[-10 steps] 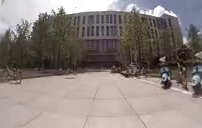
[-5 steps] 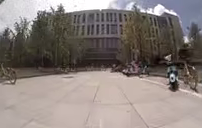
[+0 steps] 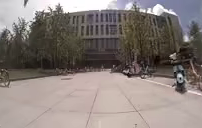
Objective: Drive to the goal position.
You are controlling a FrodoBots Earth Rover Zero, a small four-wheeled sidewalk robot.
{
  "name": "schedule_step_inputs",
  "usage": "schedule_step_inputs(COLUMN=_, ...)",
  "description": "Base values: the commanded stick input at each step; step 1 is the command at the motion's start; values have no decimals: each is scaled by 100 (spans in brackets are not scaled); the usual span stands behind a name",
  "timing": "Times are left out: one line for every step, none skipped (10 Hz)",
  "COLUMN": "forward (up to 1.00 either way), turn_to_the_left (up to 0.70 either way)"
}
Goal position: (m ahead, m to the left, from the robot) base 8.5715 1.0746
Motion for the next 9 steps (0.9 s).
schedule_step_inputs(forward=70, turn_to_the_left=3)
schedule_step_inputs(forward=70, turn_to_the_left=3)
schedule_step_inputs(forward=70, turn_to_the_left=3)
schedule_step_inputs(forward=70, turn_to_the_left=3)
schedule_step_inputs(forward=70, turn_to_the_left=3)
schedule_step_inputs(forward=70, turn_to_the_left=3)
schedule_step_inputs(forward=70, turn_to_the_left=3)
schedule_step_inputs(forward=70, turn_to_the_left=3)
schedule_step_inputs(forward=70, turn_to_the_left=3)
